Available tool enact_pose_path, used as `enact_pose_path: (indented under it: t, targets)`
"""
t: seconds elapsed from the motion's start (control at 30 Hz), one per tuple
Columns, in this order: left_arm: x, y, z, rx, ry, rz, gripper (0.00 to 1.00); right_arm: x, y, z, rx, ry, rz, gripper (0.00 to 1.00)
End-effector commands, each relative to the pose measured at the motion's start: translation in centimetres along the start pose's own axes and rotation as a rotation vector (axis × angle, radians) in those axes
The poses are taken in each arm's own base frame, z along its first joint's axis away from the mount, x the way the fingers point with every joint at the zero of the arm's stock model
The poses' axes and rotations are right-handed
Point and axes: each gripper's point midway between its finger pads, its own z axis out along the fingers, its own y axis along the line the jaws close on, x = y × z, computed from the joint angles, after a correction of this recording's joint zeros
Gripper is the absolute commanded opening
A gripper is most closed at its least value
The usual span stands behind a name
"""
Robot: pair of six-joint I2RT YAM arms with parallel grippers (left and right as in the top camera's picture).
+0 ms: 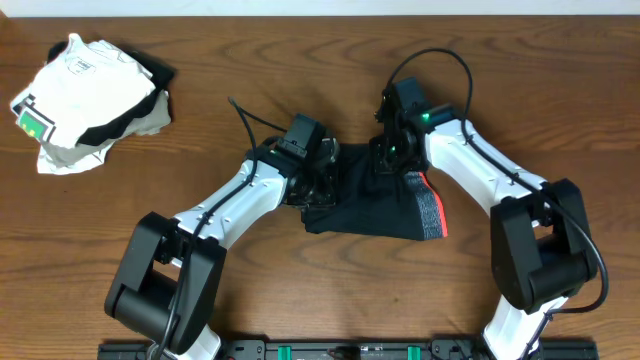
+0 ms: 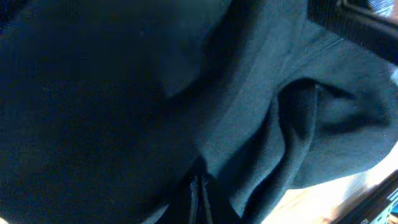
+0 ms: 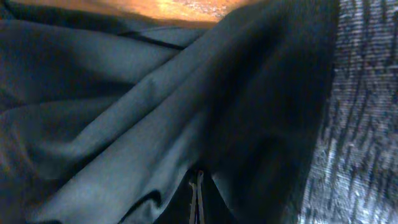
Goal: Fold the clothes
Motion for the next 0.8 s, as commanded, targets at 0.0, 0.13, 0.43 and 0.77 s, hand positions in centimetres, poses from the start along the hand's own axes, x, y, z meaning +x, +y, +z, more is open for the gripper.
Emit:
enact_pose_path:
  t: [0.0, 0.13, 0.43, 0.77]
  targets:
    - [1.5, 0.8, 0.8, -0.007, 0.047, -0.03, 0.06, -0.2, -0.2, 0.0, 0.01, -0.02, 0.02, 0.01]
    - [2.6, 1.6, 1.3, -0.019, 0.074, -0.044, 0.06, -0.9, -1.2, -0.1, 0.042, -0.047, 0.03, 0.01]
    - [3.7, 3.1, 1.7, -0.069, 0.091, -0.057, 0.06, -0.8, -3.5, 2.0, 0.101, -0.021, 0.056, 0.01]
    - [3.6, 6.8, 0.8, -0.219, 0.078, -0.096, 0.06, -0.4, -10.2, 0.4, 0.399, -0.004, 0.106, 0.01]
